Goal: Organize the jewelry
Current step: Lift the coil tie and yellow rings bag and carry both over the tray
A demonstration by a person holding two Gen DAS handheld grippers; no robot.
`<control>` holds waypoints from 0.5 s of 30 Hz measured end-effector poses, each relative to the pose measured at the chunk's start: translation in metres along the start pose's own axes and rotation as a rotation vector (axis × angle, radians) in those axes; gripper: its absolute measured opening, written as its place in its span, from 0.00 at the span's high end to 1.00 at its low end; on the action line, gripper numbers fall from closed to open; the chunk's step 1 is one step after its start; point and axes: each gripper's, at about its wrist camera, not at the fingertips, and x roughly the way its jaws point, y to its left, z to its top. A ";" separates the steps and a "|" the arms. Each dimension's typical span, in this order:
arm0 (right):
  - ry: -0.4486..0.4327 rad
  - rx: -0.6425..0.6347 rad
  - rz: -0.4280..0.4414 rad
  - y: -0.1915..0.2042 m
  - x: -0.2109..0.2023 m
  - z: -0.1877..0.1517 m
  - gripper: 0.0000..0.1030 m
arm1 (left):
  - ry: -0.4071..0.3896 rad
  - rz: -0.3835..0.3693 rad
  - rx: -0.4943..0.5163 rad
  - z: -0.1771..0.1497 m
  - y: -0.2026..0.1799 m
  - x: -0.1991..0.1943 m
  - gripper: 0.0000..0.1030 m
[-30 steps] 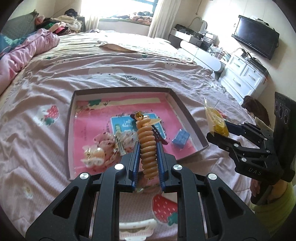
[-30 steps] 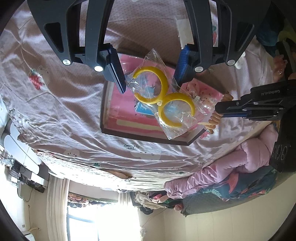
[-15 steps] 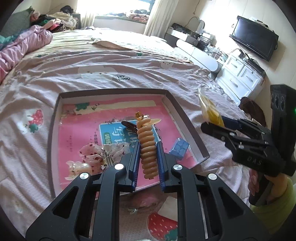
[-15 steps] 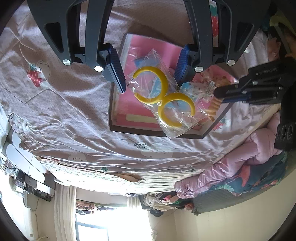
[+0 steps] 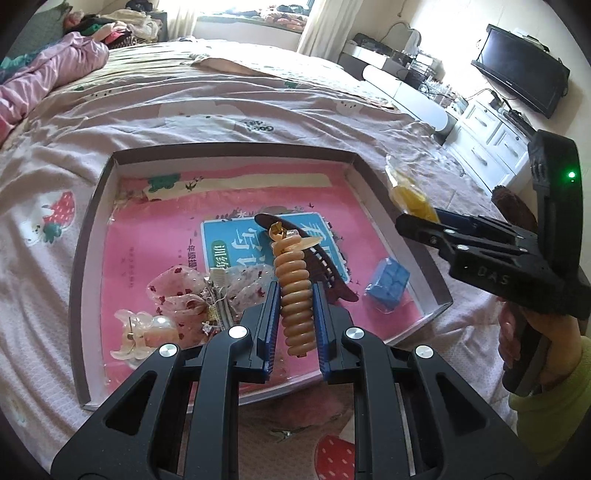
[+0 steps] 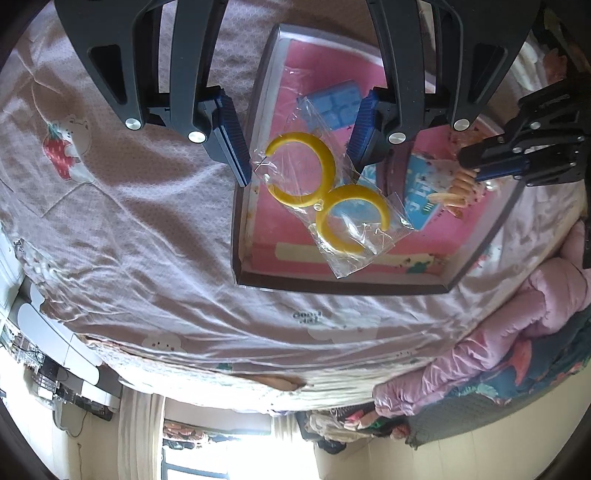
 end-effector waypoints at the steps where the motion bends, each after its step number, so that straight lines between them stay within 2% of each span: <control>1: 0.007 -0.002 -0.001 0.001 0.004 0.000 0.52 | 0.002 0.000 -0.001 0.000 0.001 0.001 0.89; 15: 0.064 -0.002 -0.011 0.002 0.034 0.002 0.52 | 0.013 0.006 -0.016 -0.002 0.010 0.010 0.89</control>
